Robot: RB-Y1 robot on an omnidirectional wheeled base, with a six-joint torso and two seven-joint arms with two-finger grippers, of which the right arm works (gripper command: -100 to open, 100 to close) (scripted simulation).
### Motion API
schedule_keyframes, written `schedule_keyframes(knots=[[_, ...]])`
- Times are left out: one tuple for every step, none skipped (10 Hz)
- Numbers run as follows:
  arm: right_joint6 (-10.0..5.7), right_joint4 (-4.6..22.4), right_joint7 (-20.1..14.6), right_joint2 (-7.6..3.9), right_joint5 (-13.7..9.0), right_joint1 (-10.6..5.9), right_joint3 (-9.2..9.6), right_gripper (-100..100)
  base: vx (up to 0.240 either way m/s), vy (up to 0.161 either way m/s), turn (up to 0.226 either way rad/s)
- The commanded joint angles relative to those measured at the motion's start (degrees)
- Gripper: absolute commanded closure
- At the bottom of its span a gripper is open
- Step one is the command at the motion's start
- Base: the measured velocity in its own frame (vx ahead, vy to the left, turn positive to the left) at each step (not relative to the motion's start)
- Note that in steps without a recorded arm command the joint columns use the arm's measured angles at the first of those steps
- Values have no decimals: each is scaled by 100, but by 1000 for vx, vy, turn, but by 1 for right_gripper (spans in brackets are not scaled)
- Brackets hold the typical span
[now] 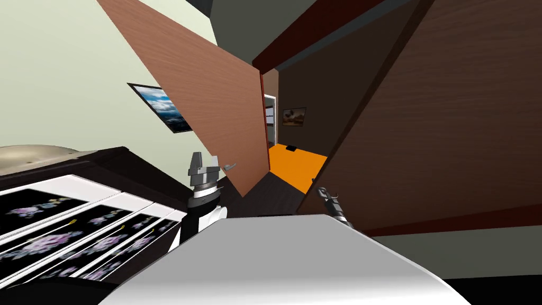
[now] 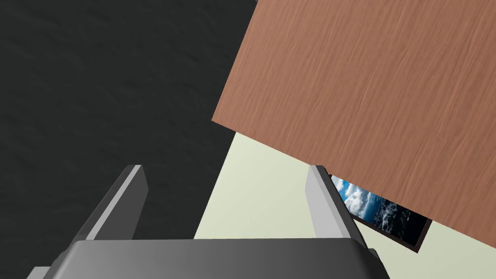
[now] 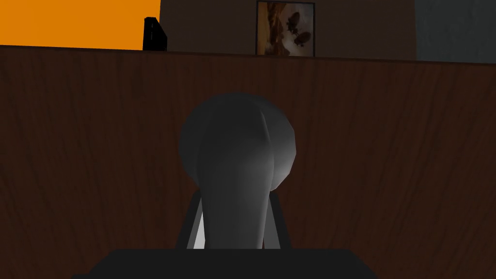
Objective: Pull the door open
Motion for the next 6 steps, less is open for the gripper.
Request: schedule_keyframes(knots=[[-161, 81, -53, -46, 15, 58, 52, 100, -198, -36, 124], [-251, 89, -99, -88, 25, 116, 96, 100, -198, 2, 127], [-378, 100, -163, -148, 40, 198, 157, 100, -214, -4, 161], [-450, 106, -200, -182, 49, 244, 192, 100, -240, -19, 130], [-532, 114, -241, -220, 58, 296, 232, 100, -232, -21, 123], [-488, 179, -221, -197, 57, 209, 215, 100, -102, -5, 19]])
